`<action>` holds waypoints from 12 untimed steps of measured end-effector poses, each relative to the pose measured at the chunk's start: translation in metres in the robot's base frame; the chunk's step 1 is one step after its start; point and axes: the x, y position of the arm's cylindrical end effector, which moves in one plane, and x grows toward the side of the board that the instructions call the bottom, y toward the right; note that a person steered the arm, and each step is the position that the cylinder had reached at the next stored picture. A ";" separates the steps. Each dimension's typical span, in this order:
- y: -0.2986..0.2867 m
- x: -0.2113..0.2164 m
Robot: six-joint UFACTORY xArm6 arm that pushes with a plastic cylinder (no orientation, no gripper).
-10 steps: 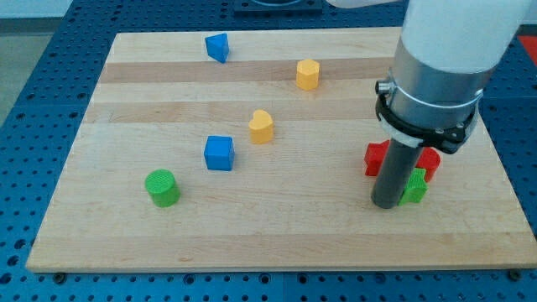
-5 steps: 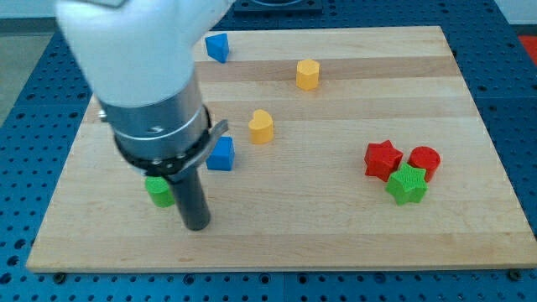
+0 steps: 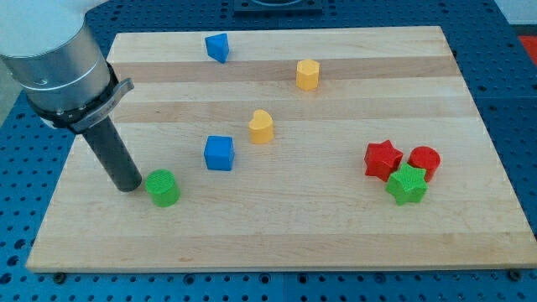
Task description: Move the green circle into the red star
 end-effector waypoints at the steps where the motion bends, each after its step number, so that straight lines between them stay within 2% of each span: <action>1: 0.011 0.000; 2: 0.043 0.013; 4: 0.146 0.019; 5: 0.164 0.019; 6: 0.159 0.019; 7: 0.129 0.020; 8: 0.129 0.071; 9: 0.129 0.081; 10: 0.145 0.080; 12: 0.218 0.002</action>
